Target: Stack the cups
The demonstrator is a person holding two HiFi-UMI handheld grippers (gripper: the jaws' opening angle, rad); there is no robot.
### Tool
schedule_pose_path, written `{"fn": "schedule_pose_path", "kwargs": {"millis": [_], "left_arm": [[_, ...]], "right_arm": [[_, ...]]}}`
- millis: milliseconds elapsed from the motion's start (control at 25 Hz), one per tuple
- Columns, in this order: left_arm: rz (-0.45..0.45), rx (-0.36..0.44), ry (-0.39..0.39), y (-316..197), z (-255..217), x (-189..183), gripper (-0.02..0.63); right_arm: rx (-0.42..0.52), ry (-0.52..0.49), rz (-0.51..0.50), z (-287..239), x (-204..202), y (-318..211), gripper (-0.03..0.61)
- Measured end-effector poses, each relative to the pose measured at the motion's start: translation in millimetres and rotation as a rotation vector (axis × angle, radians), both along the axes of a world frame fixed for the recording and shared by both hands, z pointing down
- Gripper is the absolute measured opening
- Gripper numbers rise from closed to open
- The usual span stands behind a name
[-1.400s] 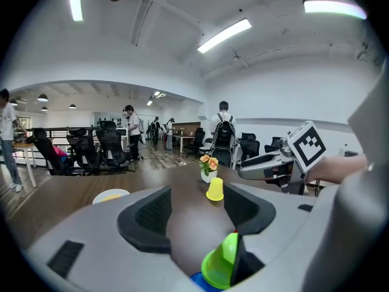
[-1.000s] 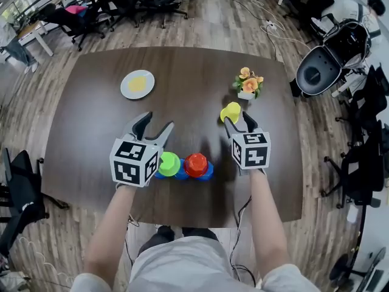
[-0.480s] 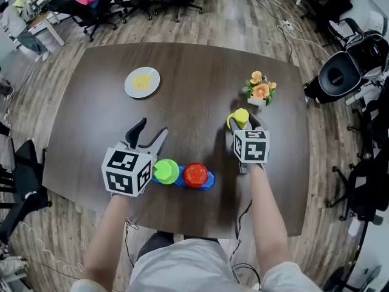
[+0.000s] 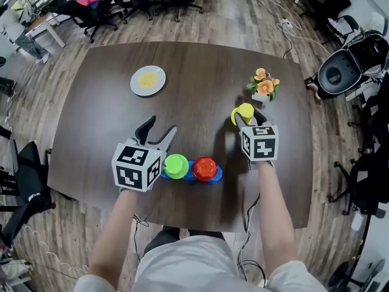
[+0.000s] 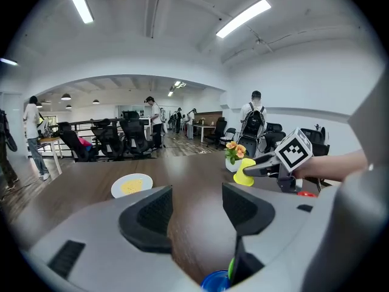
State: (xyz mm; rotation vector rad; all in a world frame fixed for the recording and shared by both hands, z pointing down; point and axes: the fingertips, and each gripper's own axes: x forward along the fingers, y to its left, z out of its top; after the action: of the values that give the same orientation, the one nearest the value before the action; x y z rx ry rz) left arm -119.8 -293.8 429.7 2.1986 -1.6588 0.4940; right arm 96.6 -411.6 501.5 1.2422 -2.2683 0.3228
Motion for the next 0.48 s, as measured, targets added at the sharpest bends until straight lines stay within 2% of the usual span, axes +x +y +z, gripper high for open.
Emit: {"fn": "schedule_pose_path", "kwargs": {"millis": [280, 480], "left_arm": [[0.092, 0.021, 0.037, 18.3, -9.3, 11.2, 0.255], [0.148, 0.039, 0.066, 36.7, -20.0, 14.8, 0.255]], "right_arm": [[0.052, -0.033, -0.081, -62.1, -31.8, 49.0, 0.238], [0.080, -0.062, -0.087, -103.2, -49.2, 84.2, 0.238]]}}
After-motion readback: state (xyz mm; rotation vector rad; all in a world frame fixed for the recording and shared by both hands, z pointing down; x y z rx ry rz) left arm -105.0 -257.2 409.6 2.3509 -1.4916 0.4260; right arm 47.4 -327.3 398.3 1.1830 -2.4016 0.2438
